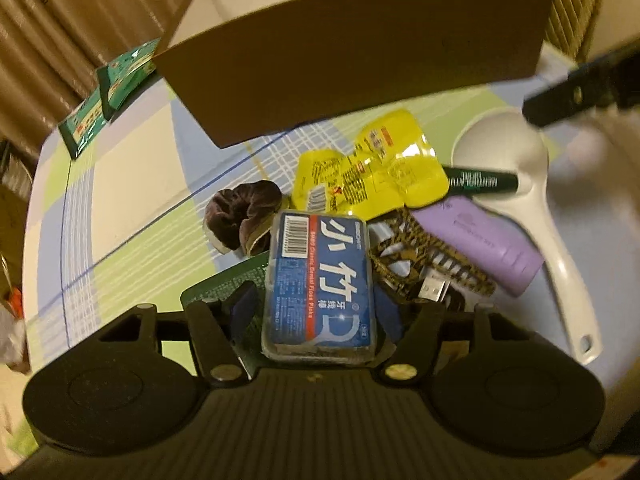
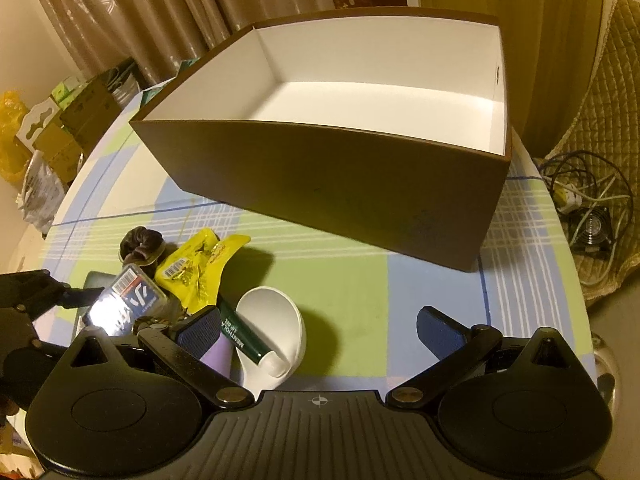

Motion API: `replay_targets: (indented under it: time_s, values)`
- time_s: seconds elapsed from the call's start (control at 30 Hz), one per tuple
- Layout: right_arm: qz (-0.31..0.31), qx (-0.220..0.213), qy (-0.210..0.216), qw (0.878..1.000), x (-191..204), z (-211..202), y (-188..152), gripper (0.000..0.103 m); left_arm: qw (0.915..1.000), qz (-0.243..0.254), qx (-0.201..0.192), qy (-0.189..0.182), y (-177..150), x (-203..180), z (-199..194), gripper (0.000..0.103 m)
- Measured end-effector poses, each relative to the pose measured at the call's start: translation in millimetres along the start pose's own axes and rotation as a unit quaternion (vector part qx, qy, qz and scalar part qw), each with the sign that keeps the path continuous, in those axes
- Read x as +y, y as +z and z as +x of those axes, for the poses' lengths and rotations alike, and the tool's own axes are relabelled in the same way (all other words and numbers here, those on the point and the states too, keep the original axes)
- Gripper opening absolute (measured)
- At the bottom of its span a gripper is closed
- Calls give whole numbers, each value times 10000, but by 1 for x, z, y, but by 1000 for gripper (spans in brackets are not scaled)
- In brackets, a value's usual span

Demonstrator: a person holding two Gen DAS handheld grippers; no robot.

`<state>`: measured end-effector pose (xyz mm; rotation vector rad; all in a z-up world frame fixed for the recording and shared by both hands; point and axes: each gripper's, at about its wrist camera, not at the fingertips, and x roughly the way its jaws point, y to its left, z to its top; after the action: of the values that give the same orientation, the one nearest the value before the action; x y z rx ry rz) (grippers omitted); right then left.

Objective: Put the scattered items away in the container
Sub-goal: 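Grasp the yellow snack packet with right gripper while left lifts floss box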

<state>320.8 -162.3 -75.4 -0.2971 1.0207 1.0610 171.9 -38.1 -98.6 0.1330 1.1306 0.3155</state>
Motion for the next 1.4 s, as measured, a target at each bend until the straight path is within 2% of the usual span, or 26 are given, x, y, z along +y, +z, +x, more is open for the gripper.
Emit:
replay_targets:
  time_s: [0.2, 0.33, 0.53, 0.67, 0.8, 0.97, 1.07, 1.13, 1.27, 1.33, 1.4]
  values:
    - [-32, -8, 33, 10000, 1, 2, 2, 101, 9995, 93, -252, 154, -3, 0, -4, 54]
    - [-92, -41, 155, 9998, 5, 4, 7, 101, 9991, -61, -399, 161, -3, 10, -11, 54]
    - [-94, -81, 614, 9980, 12, 12, 20, 101, 9965, -593, -582, 105, -3, 35, -31, 54]
    - [-6, 122, 962, 9953, 17, 28, 31, 101, 9928, -956, -713, 126, -3, 56, -43, 54]
    - [-97, 306, 1115, 9932, 25, 44, 41, 101, 9885, -1293, -749, 247, -6, 78, -47, 54]
    - [-480, 562, 1200, 9900, 36, 63, 51, 86, 9819, -1746, -633, 377, -19, 105, -48, 54]
    - [-590, 772, 1233, 9876, 40, 74, 53, 77, 9788, -1909, -548, 509, -30, 116, -48, 54]
    - [-684, 944, 1313, 9845, 43, 84, 53, 64, 9768, -2006, -501, 555, -36, 123, -49, 54]
    - [-878, 1162, 1397, 9794, 56, 99, 51, 53, 9750, -2084, -440, 628, -46, 129, -51, 54]
    - [-963, 1146, 1337, 9797, 62, 106, 49, 36, 9748, -2099, -433, 621, -48, 130, -52, 54]
    - [-990, 1021, 1332, 9808, 65, 107, 48, 27, 9745, -2117, -435, 611, -49, 130, -52, 54]
